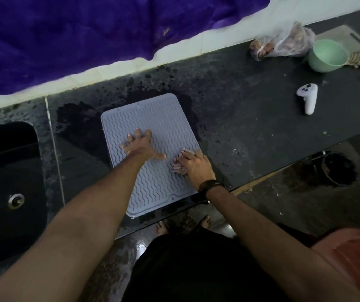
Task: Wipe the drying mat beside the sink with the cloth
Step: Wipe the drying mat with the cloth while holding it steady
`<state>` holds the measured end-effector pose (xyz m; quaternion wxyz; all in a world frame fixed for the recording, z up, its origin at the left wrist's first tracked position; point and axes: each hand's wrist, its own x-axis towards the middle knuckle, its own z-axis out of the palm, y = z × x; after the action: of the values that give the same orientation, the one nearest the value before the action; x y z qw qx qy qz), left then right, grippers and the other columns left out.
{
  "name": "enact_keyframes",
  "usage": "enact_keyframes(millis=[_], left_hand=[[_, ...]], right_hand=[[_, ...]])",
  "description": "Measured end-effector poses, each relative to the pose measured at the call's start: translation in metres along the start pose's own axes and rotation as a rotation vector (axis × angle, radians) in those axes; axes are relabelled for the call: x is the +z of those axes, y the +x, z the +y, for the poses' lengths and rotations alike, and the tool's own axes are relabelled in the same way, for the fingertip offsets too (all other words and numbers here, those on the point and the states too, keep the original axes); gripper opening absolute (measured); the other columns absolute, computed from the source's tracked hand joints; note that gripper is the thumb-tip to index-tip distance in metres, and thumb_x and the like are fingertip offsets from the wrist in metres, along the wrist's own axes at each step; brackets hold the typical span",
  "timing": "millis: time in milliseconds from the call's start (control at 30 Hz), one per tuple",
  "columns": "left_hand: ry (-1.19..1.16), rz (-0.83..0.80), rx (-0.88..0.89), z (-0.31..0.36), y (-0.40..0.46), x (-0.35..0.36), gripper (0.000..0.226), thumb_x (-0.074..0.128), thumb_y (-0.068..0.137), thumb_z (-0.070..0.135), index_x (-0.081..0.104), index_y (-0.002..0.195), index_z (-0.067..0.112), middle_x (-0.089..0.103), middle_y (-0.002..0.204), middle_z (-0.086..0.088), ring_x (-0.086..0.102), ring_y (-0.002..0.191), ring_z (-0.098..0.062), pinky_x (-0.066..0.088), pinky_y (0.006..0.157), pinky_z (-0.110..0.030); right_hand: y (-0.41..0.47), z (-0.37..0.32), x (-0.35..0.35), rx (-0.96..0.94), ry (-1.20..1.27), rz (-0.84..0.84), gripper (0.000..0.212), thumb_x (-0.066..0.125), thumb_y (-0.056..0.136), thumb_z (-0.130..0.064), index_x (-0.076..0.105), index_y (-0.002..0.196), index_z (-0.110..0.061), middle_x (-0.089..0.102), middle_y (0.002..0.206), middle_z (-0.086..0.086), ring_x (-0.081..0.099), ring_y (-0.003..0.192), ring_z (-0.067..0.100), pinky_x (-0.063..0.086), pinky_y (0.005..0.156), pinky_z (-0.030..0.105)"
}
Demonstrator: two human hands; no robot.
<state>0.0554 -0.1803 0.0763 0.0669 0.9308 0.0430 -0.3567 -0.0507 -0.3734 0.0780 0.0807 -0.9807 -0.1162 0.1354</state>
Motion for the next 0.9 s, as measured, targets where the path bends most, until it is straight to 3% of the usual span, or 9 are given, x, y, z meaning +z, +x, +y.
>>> enact_keyframes(millis=[233,333,400,533,733,800,900], left_hand=[[-0.093,0.024,0.028,-0.005,-0.002,0.006,0.126,0.075,0.075,0.07,-0.008,0.162,0.033,-0.025,0.167,-0.002,-0.017,0.154,-0.036,0.007,0.119,-0.068],[-0.119,0.04,0.035,-0.006,-0.001,0.009,0.126,0.076,0.075,0.069,-0.008,0.162,0.033,-0.025,0.167,-0.001,-0.017,0.154,-0.036,0.008,0.118,-0.069],[-0.115,0.051,0.035,-0.006,0.0,0.01,0.126,0.076,0.074,0.07,-0.007,0.162,0.034,-0.025,0.167,-0.001,-0.017,0.154,-0.036,0.009,0.118,-0.069],[-0.108,0.056,-0.007,-0.001,0.002,0.011,0.128,0.08,0.072,0.066,-0.006,0.162,0.037,-0.023,0.168,0.0,-0.016,0.155,-0.035,0.009,0.118,-0.069],[-0.106,0.048,0.027,-0.007,0.004,0.016,0.128,0.074,0.072,0.073,-0.01,0.161,0.037,-0.026,0.167,-0.001,-0.018,0.154,-0.034,0.008,0.119,-0.068],[-0.099,0.044,0.066,-0.012,0.005,0.019,0.125,0.066,0.075,0.079,-0.014,0.16,0.036,-0.03,0.166,-0.002,-0.021,0.153,-0.035,0.005,0.118,-0.069],[-0.105,0.029,0.086,-0.017,0.008,0.023,0.124,0.06,0.075,0.084,-0.02,0.159,0.037,-0.034,0.163,-0.001,-0.026,0.152,-0.034,-0.004,0.116,-0.071]], right_hand=[[-0.068,0.013,0.006,-0.037,-0.007,0.015,0.055,0.059,0.071,-0.008,0.059,0.124,-0.024,0.054,0.135,-0.003,0.05,0.114,0.03,0.046,0.086,0.038],[-0.061,0.013,-0.004,-0.015,0.014,-0.033,0.051,0.061,0.069,-0.01,0.064,0.118,-0.025,0.061,0.124,-0.001,0.05,0.111,0.029,0.048,0.087,0.036],[-0.038,0.008,-0.016,0.003,0.083,0.022,0.045,0.064,0.071,-0.012,0.066,0.115,-0.023,0.065,0.117,0.0,0.05,0.109,0.029,0.049,0.087,0.038],[0.027,-0.01,-0.033,-0.038,0.139,0.157,0.049,0.065,0.074,-0.006,0.063,0.122,-0.018,0.062,0.125,0.005,0.048,0.114,0.031,0.046,0.093,0.042],[0.043,-0.009,-0.008,-0.068,-0.008,-0.014,0.048,0.05,0.092,-0.013,0.047,0.139,-0.022,0.039,0.149,0.002,0.035,0.13,0.03,0.033,0.108,0.041],[0.018,0.0,0.001,-0.099,0.024,0.025,0.05,0.054,0.089,-0.011,0.05,0.137,-0.021,0.041,0.149,0.001,0.039,0.13,0.03,0.037,0.106,0.041],[-0.027,0.013,0.008,-0.122,0.026,0.064,0.057,0.062,0.075,-0.007,0.056,0.129,-0.023,0.052,0.14,-0.001,0.052,0.115,0.029,0.048,0.09,0.039]])
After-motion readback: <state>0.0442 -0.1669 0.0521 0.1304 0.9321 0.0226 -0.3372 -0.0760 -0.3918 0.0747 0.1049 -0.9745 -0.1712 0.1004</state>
